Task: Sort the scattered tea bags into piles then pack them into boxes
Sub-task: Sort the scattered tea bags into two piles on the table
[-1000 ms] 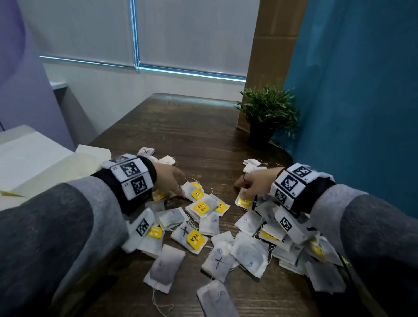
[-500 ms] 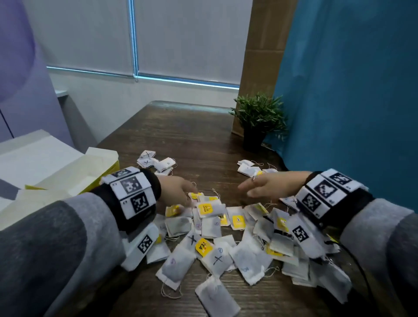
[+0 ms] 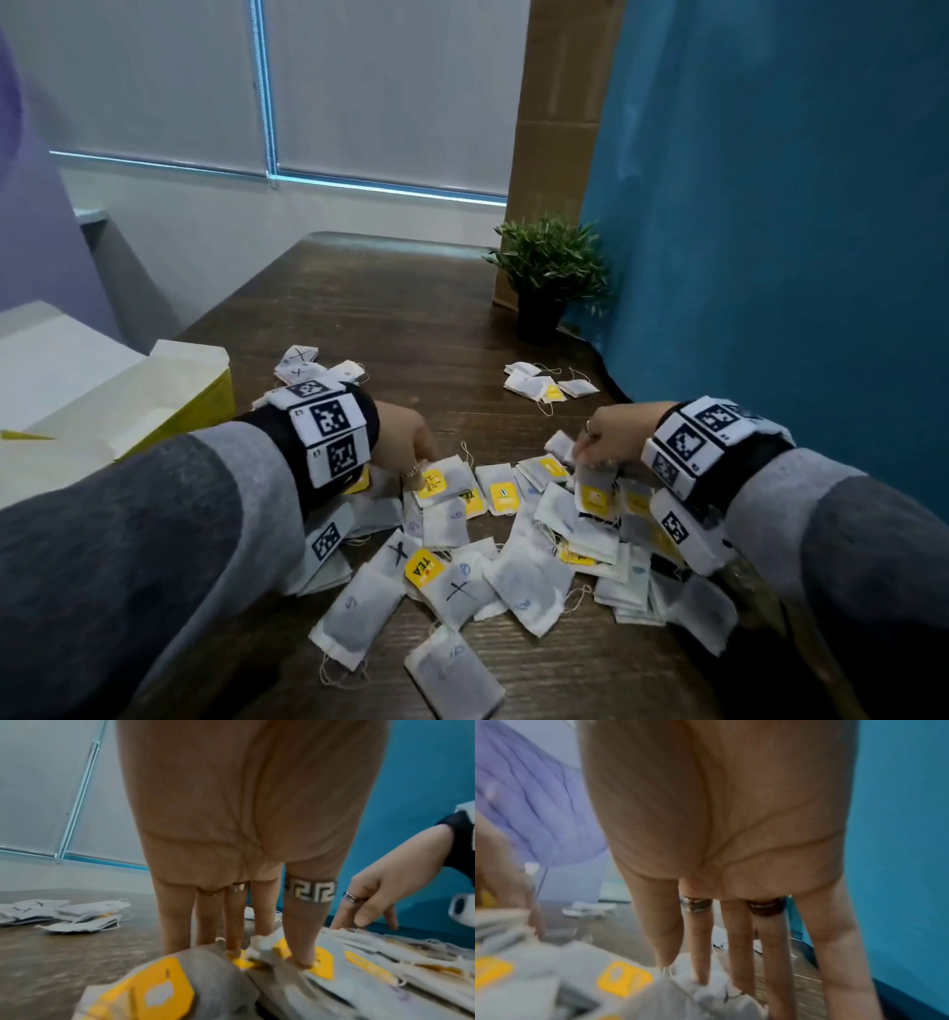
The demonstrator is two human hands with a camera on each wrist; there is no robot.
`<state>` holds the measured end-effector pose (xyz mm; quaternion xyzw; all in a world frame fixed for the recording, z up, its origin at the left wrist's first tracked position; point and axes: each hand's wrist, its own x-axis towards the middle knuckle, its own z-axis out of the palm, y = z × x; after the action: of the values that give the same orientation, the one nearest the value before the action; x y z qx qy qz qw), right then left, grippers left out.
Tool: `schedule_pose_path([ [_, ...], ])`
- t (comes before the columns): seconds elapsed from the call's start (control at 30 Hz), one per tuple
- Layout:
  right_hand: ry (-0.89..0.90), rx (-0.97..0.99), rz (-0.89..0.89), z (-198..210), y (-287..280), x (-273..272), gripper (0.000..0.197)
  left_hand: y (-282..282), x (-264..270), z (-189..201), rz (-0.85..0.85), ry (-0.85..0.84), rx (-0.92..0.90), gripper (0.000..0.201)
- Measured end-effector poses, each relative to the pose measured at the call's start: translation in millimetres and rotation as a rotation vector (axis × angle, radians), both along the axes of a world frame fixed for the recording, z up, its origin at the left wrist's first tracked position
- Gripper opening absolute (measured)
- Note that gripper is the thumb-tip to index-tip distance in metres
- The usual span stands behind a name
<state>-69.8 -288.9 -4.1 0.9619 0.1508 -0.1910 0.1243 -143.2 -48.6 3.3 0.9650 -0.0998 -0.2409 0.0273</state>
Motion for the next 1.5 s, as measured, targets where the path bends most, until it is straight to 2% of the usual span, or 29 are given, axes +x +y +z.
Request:
schedule_pose_path([
  [0.07,-0.005,0.111,0.028,5.1,0.0,-1.7,0.033,7.3,-3.7,3.9,0.031,-0.020,-0.095,0.050],
  [0.17,-0.033,0.147,-0.014,-0.2,-0.7,-1.8,0.042,12.6,-7.4,5.0,0.087,-0.076,-0.172,0.058],
  [0.33,-0.011,0.236,-0.133,-6.2,-7.7,3.4,0.047,9.5,-8.5,-8.8,0.107,-0.058,-0.071,0.054],
  [0.4,-0.091,0.309,-0.156,-4.6,-13.6,10.2,0.037,10.1,-6.9,-12.0,0.129,-0.057,-0.078,0.051],
  [0.47,-0.206,0.446,-0.201,-0.2,-18.9,17.5,0.019,13.4,-4.9,-14.0,0.156,-0.052,-0.086,0.047],
  [0.5,-0.232,0.513,-0.217,2.1,-20.5,19.3,0.018,15.6,-3.3,-15.6,0.175,-0.041,-0.095,0.045],
  [0.57,-0.156,0.624,-0.238,3.8,-20.0,21.1,0.020,20.4,-1.9,-16.5,0.228,-0.029,-0.157,0.041],
  [0.63,0.011,0.655,-0.254,-1.3,-13.4,19.7,0.019,25.5,-1.8,-14.5,0.291,-0.038,-0.282,0.040],
  [0.67,0.059,0.612,-0.232,-6.4,-9.0,19.8,0.019,27.6,-2.9,-11.7,0.316,-0.054,-0.341,0.040],
  [0.8,0.000,0.382,-0.066,-15.3,7.4,24.7,0.024,36.2,-8.3,4.6,0.383,-0.147,-0.543,0.038],
  [0.97,-0.072,0.392,-0.062,-12.1,9.8,24.4,0.022,50.3,-14.5,17.2,0.529,-0.253,-0.919,0.035],
  [1.07,-0.159,0.558,-0.072,-2.3,5.3,21.4,0.022,50.8,-22.0,21.7,0.591,-0.255,-1.241,0.029],
  [1.13,-0.218,0.707,-0.108,5.0,0.7,19.0,0.025,49.8,-25.6,25.3,0.649,-0.197,-1.498,0.037],
  [1.2,-0.250,0.891,-0.132,10.8,-2.4,16.4,0.025,49.0,-29.8,27.7,0.725,-0.050,-1.764,0.046],
  [1.3,-0.181,1.167,-0.142,19.5,-1.0,10.1,0.026,47.8,-40.0,30.0,0.855,0.230,-2.114,0.037],
  [1.4,-0.066,1.390,-0.141,28.0,10.0,-3.4,0.026,46.0,-48.2,24.7,0.903,0.402,-2.288,0.025],
  [1.5,0.059,1.533,-0.122,36.5,22.3,-21.6,0.025,47.2,-46.3,15.0,0.959,0.406,-2.340,0.039],
])
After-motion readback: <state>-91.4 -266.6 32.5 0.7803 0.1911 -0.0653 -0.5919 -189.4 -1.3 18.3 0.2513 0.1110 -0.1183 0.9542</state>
